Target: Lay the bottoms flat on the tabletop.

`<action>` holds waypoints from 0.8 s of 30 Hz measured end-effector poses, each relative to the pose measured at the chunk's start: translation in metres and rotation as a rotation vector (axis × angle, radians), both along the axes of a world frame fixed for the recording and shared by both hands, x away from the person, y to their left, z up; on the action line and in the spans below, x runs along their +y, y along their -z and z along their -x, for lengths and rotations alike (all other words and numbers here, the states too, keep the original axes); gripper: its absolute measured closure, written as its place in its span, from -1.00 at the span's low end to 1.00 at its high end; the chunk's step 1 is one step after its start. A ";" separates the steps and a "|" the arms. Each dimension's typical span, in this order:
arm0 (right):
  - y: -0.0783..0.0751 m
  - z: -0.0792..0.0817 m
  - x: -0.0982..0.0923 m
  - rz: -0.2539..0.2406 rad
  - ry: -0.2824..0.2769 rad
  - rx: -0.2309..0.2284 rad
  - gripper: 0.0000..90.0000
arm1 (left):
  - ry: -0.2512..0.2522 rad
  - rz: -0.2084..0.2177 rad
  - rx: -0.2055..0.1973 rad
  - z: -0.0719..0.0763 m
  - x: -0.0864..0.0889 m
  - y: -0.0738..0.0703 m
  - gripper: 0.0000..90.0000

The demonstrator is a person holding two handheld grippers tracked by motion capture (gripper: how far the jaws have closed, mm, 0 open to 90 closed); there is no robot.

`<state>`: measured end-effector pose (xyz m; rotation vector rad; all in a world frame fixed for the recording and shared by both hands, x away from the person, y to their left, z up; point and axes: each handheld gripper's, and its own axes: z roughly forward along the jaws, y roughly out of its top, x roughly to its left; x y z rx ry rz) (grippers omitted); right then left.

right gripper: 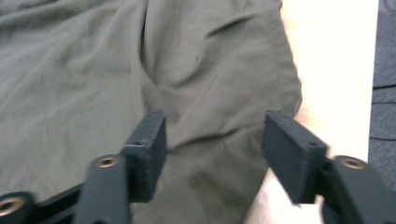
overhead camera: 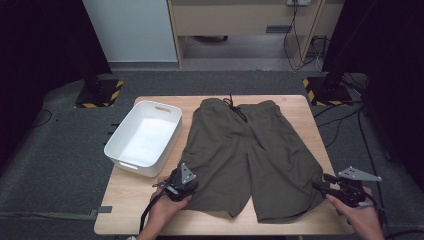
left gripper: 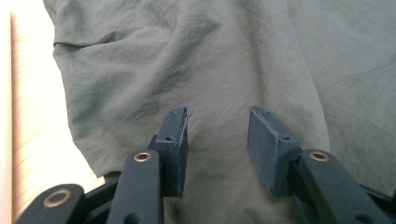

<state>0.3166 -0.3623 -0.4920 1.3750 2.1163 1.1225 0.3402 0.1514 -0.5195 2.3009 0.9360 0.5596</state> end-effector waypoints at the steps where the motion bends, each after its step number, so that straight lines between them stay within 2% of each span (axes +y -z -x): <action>1: -0.002 -0.001 0.002 0.003 0.001 -0.007 -0.17 | -0.001 0.000 -0.001 0.000 0.000 0.000 0.28; 5: -0.013 -0.008 0.004 0.028 -0.001 -0.025 -0.18 | -0.008 -0.003 0.000 -0.001 0.003 0.000 0.29; 8: -0.020 -0.017 0.005 0.046 -0.009 -0.031 -0.09 | -0.016 -0.002 0.000 -0.003 0.006 0.000 0.34; 13: -0.026 -0.043 0.004 0.084 -0.013 -0.025 0.04 | -0.033 0.006 0.003 -0.007 0.012 0.001 0.40; 16: -0.017 -0.060 0.000 0.103 -0.004 0.020 0.07 | -0.032 0.007 0.005 -0.008 0.014 0.001 0.42; 19: 0.003 -0.075 -0.006 0.123 0.021 0.068 0.07 | -0.028 0.003 0.001 -0.008 0.015 0.001 0.42; 24: 0.024 -0.085 -0.006 0.128 0.038 0.099 0.03 | -0.023 0.009 0.004 -0.008 0.016 0.001 0.44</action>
